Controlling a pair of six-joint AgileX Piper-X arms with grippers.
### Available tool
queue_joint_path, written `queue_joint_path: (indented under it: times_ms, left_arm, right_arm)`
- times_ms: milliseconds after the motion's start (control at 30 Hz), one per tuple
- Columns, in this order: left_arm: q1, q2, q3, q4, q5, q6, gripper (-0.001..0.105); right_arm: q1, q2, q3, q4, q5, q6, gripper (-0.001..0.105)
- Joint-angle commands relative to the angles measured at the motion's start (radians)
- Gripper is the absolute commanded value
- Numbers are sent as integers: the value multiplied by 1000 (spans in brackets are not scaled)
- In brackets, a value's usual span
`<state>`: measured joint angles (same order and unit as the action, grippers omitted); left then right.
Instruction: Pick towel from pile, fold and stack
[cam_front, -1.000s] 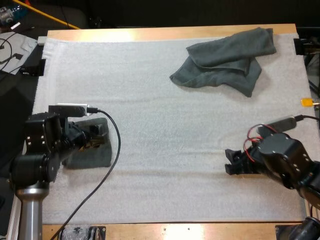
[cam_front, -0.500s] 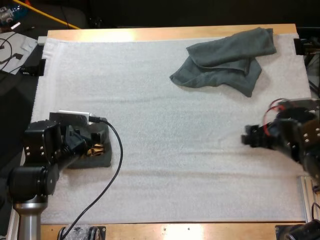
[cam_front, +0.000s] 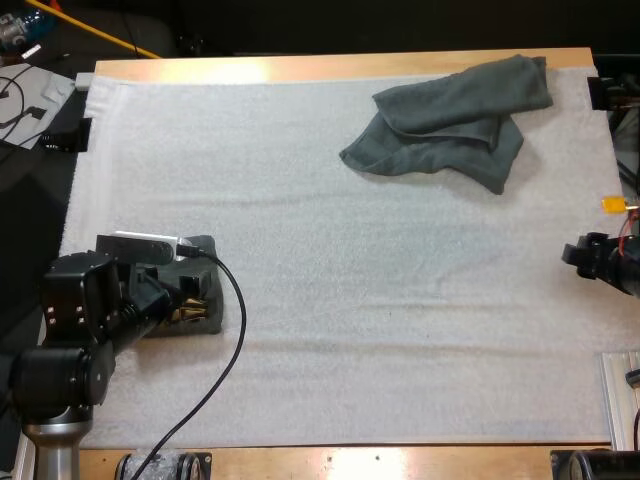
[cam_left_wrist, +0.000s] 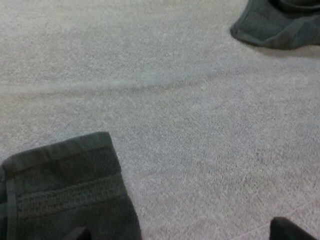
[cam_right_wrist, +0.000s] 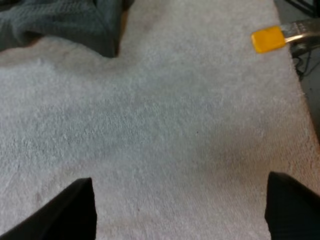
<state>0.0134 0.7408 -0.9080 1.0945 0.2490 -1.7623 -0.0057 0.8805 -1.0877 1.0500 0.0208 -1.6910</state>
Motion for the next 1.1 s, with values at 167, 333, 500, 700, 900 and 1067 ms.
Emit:
queue_joint_path:
  times_ms: [167,333,500,700,900,1067]
  left_arm:
    - [-7,-14,-7,14,-11,12,67]
    - [-7,-87,-10,28,-30,29,67]
    - [-6,-206,-12,57,-61,43,67]
    - [-8,-361,-14,130,-95,66,67]
    - [-5,-464,-7,133,-91,71,67]
    - [-3,-588,-7,171,-99,85,67]
  right_arm:
    - [-25,-76,0,22,4,-47,68]
    - [-18,-159,0,32,4,-76,68]
    - [-12,-257,-2,57,2,-91,68]
    - [-11,-385,3,109,-3,-95,68]
    - [-16,-438,-3,99,6,-90,68]
    - [-15,-542,-4,120,5,-91,68]
